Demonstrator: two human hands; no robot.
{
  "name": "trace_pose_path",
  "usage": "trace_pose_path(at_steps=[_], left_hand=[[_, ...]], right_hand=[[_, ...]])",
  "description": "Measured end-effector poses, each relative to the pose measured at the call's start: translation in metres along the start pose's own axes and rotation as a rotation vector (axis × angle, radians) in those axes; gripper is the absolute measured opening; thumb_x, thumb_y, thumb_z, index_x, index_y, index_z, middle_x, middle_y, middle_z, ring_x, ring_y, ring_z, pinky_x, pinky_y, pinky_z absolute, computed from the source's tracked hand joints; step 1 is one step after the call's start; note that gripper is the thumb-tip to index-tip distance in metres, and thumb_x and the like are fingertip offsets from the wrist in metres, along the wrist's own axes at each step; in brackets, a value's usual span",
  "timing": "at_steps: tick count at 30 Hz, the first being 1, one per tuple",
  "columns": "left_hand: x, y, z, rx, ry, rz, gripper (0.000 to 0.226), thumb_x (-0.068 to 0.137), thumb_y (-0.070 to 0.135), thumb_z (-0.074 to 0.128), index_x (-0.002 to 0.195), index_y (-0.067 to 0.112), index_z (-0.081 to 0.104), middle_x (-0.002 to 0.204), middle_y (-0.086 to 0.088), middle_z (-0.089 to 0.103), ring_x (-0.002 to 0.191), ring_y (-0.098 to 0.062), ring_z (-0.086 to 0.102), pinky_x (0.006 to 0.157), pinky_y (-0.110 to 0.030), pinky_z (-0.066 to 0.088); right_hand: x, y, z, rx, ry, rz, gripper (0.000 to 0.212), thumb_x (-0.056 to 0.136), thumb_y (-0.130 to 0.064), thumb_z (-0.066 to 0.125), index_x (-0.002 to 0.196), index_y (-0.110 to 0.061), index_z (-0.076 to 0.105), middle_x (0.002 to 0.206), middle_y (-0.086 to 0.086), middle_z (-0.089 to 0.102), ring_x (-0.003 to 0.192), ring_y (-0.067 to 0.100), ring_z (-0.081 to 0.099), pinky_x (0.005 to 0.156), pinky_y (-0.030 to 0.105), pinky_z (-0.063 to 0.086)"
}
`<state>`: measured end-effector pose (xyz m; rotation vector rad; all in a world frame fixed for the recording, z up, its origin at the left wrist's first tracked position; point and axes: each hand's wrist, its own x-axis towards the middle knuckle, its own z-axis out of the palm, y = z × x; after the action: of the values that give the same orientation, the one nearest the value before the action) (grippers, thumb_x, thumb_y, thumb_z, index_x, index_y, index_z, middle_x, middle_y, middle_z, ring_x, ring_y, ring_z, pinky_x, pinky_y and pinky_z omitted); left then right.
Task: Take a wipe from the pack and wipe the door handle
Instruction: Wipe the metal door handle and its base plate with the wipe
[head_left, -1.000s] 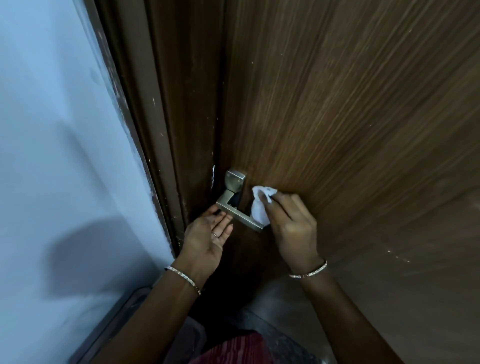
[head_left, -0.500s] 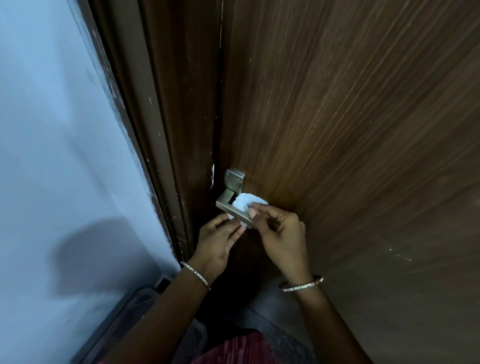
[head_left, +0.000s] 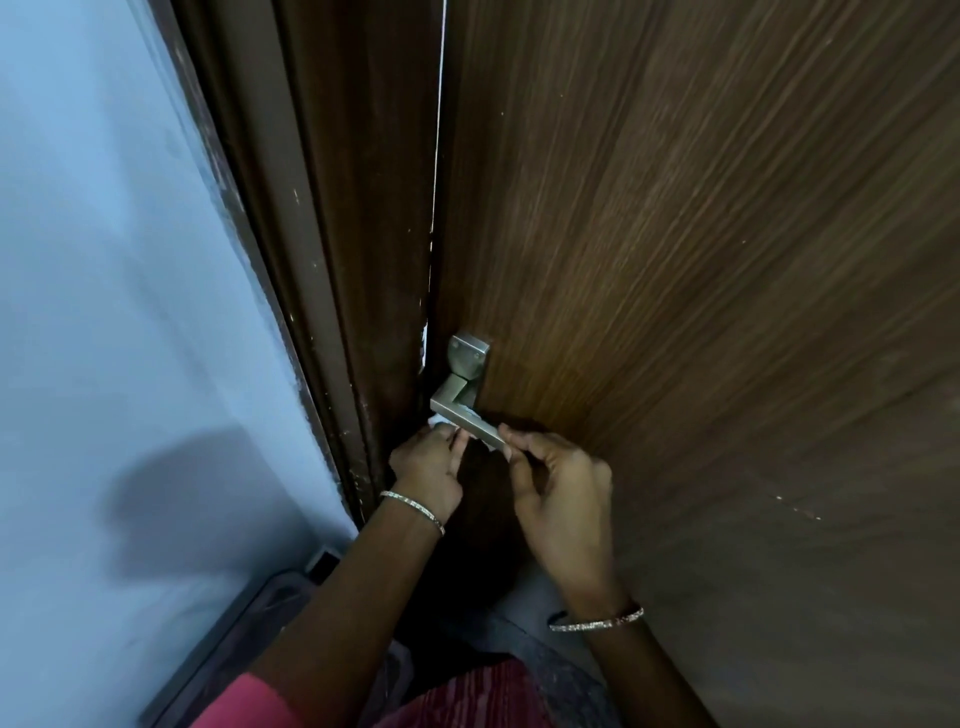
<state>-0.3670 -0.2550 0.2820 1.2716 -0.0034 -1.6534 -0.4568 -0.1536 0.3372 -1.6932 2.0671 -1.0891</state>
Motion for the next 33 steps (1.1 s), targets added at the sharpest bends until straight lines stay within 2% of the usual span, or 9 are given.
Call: trace_pose_path(at_steps=[5, 7, 9, 11, 14, 21, 26, 29, 33], left_hand=[[0.003, 0.009, 0.0, -0.021, -0.077, -0.089, 0.022, 0.095, -0.009, 0.045, 0.083, 0.003, 0.059, 0.088, -0.006, 0.073, 0.121, -0.029, 0.058, 0.099, -0.026, 0.045], [0.0, 0.013, 0.0, -0.04, -0.061, -0.084, 0.018, 0.097, -0.003, 0.045, 0.095, -0.006, 0.062, 0.122, -0.013, 0.07, 0.133, -0.03, 0.052, 0.094, -0.027, 0.047], [-0.004, 0.016, 0.002, -0.114, 0.003, -0.071, 0.017, 0.096, 0.003, 0.051, 0.104, -0.004, 0.063, 0.132, -0.015, 0.063, 0.106, -0.021, 0.069, 0.079, -0.025, 0.051], [-0.01, 0.017, 0.007, -0.17, 0.038, -0.02, 0.008, 0.095, 0.006, 0.057, 0.088, 0.004, 0.061, 0.108, -0.013, 0.067, 0.078, -0.015, 0.066, 0.065, -0.022, 0.052], [-0.016, 0.017, 0.01, -0.181, 0.066, 0.004, 0.017, 0.093, 0.004, 0.06, 0.076, 0.008, 0.058, 0.082, -0.007, 0.064, 0.069, -0.014, 0.062, 0.06, -0.022, 0.052], [-0.032, 0.025, 0.013, -0.056, 0.027, 0.194, 0.016, 0.091, 0.011, 0.064, 0.085, -0.002, 0.071, 0.07, -0.009, 0.066, 0.056, -0.02, 0.06, 0.055, -0.027, 0.048], [-0.049, 0.02, 0.015, 0.302, 0.085, 0.61, 0.019, 0.088, 0.022, 0.069, 0.102, 0.012, 0.078, 0.097, -0.007, 0.077, 0.093, -0.024, 0.071, 0.091, -0.044, 0.056], [-0.065, 0.02, 0.014, 0.577, 0.142, 0.917, 0.025, 0.094, 0.023, 0.061, 0.112, 0.014, 0.076, 0.102, -0.003, 0.076, 0.091, -0.015, 0.07, 0.085, -0.037, 0.057], [-0.074, 0.031, 0.025, 0.622, 0.072, 1.185, 0.023, 0.092, 0.014, 0.064, 0.111, 0.013, 0.076, 0.107, -0.001, 0.075, 0.095, -0.01, 0.069, 0.085, -0.023, 0.054]], right_hand=[[-0.003, -0.003, 0.003, 0.018, 0.055, 0.002, 0.025, 0.09, -0.005, 0.068, 0.11, -0.017, 0.078, 0.108, -0.006, 0.076, 0.097, 0.005, 0.072, 0.087, 0.014, 0.054], [-0.004, -0.004, 0.003, 0.015, 0.052, 0.003, 0.024, 0.091, -0.006, 0.067, 0.11, -0.017, 0.077, 0.109, -0.006, 0.076, 0.098, 0.005, 0.072, 0.088, 0.019, 0.055], [-0.006, -0.004, 0.004, 0.016, 0.043, 0.008, 0.025, 0.091, -0.006, 0.067, 0.111, -0.017, 0.077, 0.111, -0.007, 0.075, 0.1, 0.004, 0.071, 0.09, 0.018, 0.055], [-0.008, -0.005, 0.004, 0.022, 0.056, 0.013, 0.026, 0.09, -0.006, 0.067, 0.112, -0.017, 0.077, 0.112, -0.007, 0.075, 0.102, 0.003, 0.07, 0.092, 0.014, 0.052], [-0.01, -0.007, 0.006, 0.017, 0.081, 0.015, 0.027, 0.089, -0.004, 0.068, 0.112, -0.017, 0.077, 0.112, -0.007, 0.075, 0.101, 0.004, 0.07, 0.093, 0.017, 0.053], [-0.014, -0.008, 0.011, 0.05, 0.114, 0.017, 0.028, 0.089, -0.002, 0.066, 0.112, -0.013, 0.077, 0.112, -0.003, 0.075, 0.102, 0.007, 0.071, 0.093, 0.021, 0.055], [-0.015, -0.009, 0.011, 0.037, 0.103, 0.011, 0.03, 0.089, -0.002, 0.065, 0.114, -0.014, 0.076, 0.114, -0.004, 0.074, 0.102, 0.004, 0.07, 0.093, 0.013, 0.051], [-0.016, -0.009, 0.01, 0.037, 0.096, 0.003, 0.031, 0.088, -0.002, 0.065, 0.115, -0.015, 0.076, 0.116, -0.004, 0.074, 0.104, 0.005, 0.07, 0.094, 0.019, 0.053], [-0.015, -0.008, 0.01, 0.015, 0.081, -0.014, 0.033, 0.087, -0.003, 0.066, 0.116, -0.016, 0.075, 0.118, -0.003, 0.073, 0.106, 0.007, 0.07, 0.094, 0.025, 0.055]])
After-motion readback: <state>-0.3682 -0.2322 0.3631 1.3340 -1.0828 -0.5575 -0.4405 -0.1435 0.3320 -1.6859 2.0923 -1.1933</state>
